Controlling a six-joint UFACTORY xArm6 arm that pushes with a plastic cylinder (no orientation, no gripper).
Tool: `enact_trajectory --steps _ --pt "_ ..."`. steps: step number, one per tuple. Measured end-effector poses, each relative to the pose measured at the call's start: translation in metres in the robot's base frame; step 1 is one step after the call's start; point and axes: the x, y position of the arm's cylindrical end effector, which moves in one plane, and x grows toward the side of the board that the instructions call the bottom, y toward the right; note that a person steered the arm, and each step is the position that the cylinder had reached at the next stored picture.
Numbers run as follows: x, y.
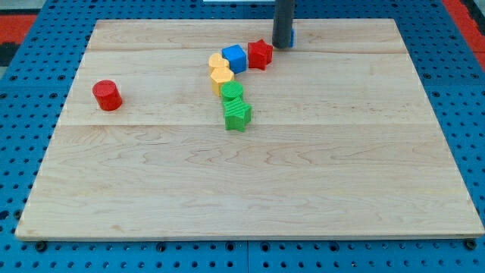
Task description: Push the red star toward the yellow heart
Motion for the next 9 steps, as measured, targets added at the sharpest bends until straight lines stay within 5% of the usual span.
enact_trajectory --steps 4,5,6,8,9 --pt "0.036 -0.011" --pt "0.047 0.05" --pt "0.1 0.033" --pt "0.036 -0.047" --pt "0.016 -0.035"
